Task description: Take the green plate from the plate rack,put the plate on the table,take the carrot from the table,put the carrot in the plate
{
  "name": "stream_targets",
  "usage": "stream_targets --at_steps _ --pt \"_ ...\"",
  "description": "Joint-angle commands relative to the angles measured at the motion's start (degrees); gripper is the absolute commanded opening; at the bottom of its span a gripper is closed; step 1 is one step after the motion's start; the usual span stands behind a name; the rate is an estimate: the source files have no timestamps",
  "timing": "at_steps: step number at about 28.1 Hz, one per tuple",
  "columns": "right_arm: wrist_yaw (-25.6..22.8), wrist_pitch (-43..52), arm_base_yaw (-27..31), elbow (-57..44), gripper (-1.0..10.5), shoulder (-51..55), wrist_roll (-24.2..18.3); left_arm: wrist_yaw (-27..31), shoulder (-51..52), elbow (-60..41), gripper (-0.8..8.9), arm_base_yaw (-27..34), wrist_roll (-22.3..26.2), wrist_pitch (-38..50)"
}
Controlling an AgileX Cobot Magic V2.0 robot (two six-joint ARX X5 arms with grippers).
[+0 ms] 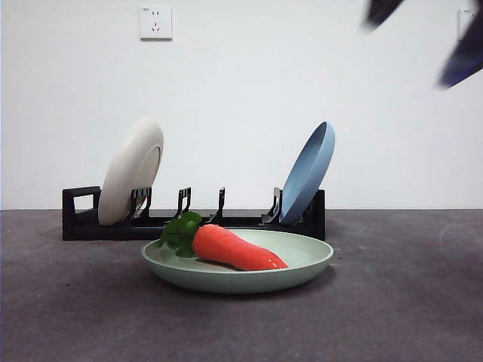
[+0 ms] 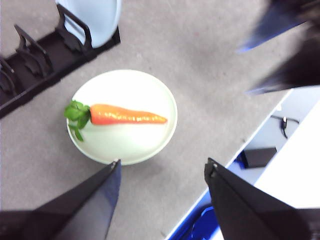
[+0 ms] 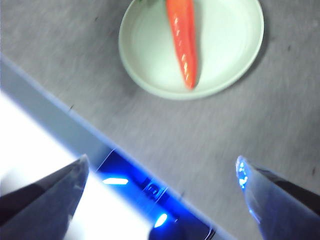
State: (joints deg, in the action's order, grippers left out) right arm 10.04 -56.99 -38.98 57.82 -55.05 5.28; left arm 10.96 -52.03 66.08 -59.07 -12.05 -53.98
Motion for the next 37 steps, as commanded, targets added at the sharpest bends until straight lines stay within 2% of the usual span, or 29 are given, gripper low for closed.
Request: stream_targets --at_steps 1,3,4,6,7,8,31,33,37 --pt "2.97 -3.45 -0.2 -0.28 4.8 4.79 0.37 -2.32 0.07 -0.15 2.82 -0.2 0.04 -0.7" --pt "4.04 -4.9 -0.2 -0.28 3.9 7.5 0.48 -3.04 0.07 -0.15 2.77 -0.2 0.04 -1.18" --pt "4.2 -5.53 -0.2 -0.28 2.9 9.09 0.46 -3.76 0.07 -0.15 2.58 -0.2 0.04 -1.57" --pt "4.2 -5.97 -0.2 -0.28 1.1 11.06 0.46 -4.02 0.07 -0.15 1.29 -0.2 0.04 -2.05" --pt "4.2 -5.95 -0.2 -0.28 0.1 12.07 0.46 -3.98 0.07 -0.15 0.3 -0.2 0.04 -2.27" --pt "4.17 -5.92 -0.2 -0.28 -0.2 12.94 0.44 -3.98 0.07 -0.15 -0.21 -0.2 0.02 -2.47" --pt "3.08 -5.95 -0.13 -0.28 0.0 15.41 0.85 -3.56 0.07 -0.15 -0.04 -0.2 0.26 -2.8" --pt "3.1 -5.95 -0.13 -0.28 0.0 15.41 0.85 0.5 0.07 -0.15 -0.04 -0.15 3.21 -2.97" --pt "3.1 -5.95 -0.13 -0.28 0.0 15.43 0.85 7.65 0.92 -0.15 -0.03 0.57 3.48 -2.91"
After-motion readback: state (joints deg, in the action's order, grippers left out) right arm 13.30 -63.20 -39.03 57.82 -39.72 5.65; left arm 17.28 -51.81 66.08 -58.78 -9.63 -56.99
